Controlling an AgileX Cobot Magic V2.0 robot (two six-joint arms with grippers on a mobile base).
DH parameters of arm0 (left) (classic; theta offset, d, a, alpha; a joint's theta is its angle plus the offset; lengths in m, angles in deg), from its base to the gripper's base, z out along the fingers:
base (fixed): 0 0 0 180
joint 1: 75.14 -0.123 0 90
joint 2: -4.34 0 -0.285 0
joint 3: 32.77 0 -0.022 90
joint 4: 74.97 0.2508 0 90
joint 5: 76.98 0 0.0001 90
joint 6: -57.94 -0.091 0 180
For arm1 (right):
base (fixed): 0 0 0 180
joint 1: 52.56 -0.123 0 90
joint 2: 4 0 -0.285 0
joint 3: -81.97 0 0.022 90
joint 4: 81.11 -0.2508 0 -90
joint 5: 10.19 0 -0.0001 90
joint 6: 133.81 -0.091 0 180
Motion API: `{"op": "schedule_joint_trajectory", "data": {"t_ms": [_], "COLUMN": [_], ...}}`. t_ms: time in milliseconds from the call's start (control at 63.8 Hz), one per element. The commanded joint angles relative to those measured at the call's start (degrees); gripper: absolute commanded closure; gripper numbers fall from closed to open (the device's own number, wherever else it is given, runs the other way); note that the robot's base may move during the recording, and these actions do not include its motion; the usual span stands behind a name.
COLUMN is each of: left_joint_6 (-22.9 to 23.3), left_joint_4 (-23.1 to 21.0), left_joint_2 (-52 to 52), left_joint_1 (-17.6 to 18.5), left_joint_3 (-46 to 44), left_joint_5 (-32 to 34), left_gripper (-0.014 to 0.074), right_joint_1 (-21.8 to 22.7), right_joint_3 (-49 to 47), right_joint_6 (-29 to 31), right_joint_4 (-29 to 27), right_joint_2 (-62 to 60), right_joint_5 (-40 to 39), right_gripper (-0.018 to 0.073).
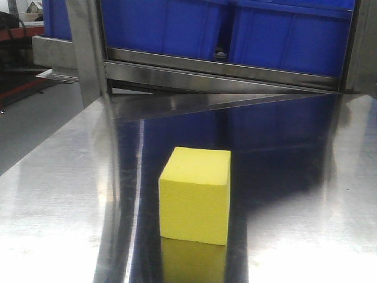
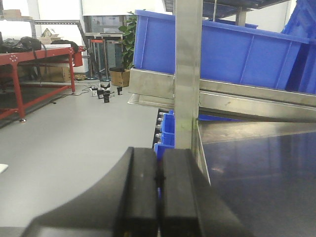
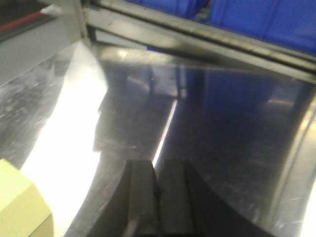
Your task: Place yellow foam block on left shelf second layer
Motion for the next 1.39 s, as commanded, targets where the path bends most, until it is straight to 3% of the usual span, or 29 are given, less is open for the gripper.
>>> {"op": "schedule_joint_trajectory", "data": {"t_ms": [0,125,313,486,736,987,1378], "left_joint_6": [0.19,0.19,0.19,0.19,0.19,0.19,0.19], "left_joint_4": [-0.32,-0.32,-0.32,-0.32,-0.32,-0.32,-0.32], "left_joint_2": [-1.14,-1.14,-1.14,-1.14,-1.14,-1.14,-1.14], "left_joint_1": [0.02,0.02,0.02,0.02,0.02,0.02,0.02], "left_joint_3": [1.53,1.53,1.53,1.53,1.53,1.53,1.53], "left_joint_5": [4.62,4.62,4.62,4.62,4.62,4.62,4.62], "left_gripper": [0.0472,0.0472,0.0472,0.0472,0.0472,0.0472,0.0472], "right_joint_1": [-2.85,-7.24,-10.54,-13.24,-21.54,-26.14,-29.91], "right_joint_3": [-3.75,-6.57,-14.12,-23.47,-37.44,-50.51,-58.88], "right_joint_6": [-0.51,-2.14,-13.42,-25.74,-36.49,-46.22,-50.94], "right_joint_4": [0.73,0.73,0.73,0.85,0.91,0.91,1.2], "right_joint_2": [3.57,8.53,17.18,25.09,36.45,47.91,56.49], "right_joint_5": [-3.88,0.05,15.86,32.46,46.22,52.66,57.37], "right_gripper": [0.0407,0.0206,-0.0091,-0.0068,-0.0068,-0.0068,-0.0068]}}
